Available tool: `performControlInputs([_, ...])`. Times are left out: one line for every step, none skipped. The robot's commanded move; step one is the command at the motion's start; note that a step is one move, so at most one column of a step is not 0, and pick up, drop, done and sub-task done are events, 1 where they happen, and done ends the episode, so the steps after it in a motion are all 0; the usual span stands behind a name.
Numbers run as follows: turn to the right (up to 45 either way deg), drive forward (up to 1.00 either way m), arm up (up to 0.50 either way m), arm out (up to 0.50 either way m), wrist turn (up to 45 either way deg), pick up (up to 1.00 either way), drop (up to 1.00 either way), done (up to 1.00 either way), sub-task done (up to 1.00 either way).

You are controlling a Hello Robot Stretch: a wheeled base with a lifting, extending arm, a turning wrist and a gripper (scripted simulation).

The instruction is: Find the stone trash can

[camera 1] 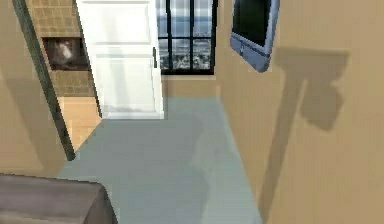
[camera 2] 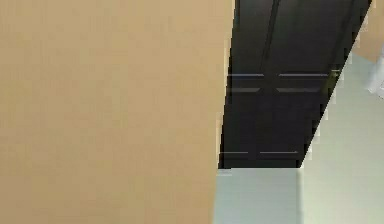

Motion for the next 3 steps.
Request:
performControlInputs([0.0, 0.80, 0.00, 0.00, 0.0, 0.00, 0.00, 0.00, 0.00])
performControlInputs([-33.0, 0.00, 0.00, 0.00, 0.0, 0.00, 0.00, 0.00, 0.00])
performControlInputs([0.0, 1.00, 0.00, 0.00, 0.0, 0.00, 0.00, 0.00, 0.00])
